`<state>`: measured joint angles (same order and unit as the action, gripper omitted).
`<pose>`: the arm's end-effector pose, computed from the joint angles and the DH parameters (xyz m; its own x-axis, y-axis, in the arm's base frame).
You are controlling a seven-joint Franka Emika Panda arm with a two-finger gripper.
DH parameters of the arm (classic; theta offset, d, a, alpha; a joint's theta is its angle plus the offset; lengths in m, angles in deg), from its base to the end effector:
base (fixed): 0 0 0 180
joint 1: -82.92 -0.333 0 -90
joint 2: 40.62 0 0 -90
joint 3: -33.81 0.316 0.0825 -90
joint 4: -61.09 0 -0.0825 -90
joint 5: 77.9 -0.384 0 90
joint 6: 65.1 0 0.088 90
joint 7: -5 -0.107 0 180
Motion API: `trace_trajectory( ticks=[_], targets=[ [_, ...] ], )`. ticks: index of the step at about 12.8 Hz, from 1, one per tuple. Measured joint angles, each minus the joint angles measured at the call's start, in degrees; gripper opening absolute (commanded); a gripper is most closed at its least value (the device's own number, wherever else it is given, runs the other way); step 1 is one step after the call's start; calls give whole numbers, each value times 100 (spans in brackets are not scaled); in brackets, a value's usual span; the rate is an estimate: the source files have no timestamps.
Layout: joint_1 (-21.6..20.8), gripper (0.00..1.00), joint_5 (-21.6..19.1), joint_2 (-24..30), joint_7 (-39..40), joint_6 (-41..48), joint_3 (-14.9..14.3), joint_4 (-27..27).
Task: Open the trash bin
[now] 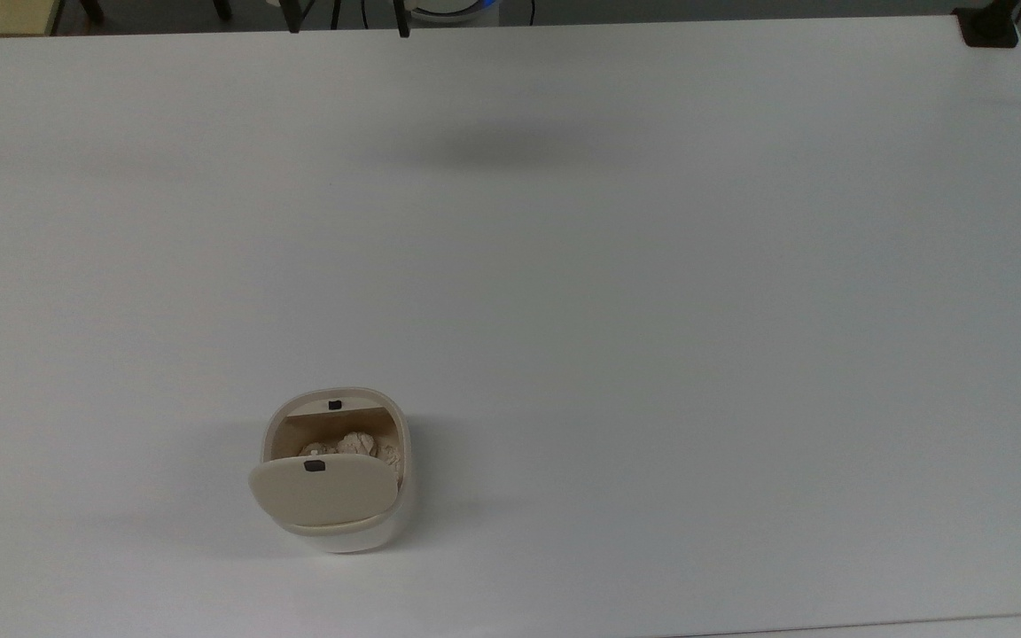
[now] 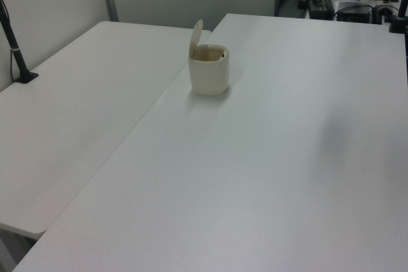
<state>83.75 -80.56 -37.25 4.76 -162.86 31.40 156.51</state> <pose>0.5480 -0.0273 0.6244 0.9928 -0.0668 0.0991 -0.0622 -0.9968 -0.0493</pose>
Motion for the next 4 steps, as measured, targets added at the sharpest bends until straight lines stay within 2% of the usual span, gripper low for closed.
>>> trace_trajectory(
  ticks=[4],
  targets=[
    [80, 100, 37, -7, 13, -74, -3, -1]
  ],
)
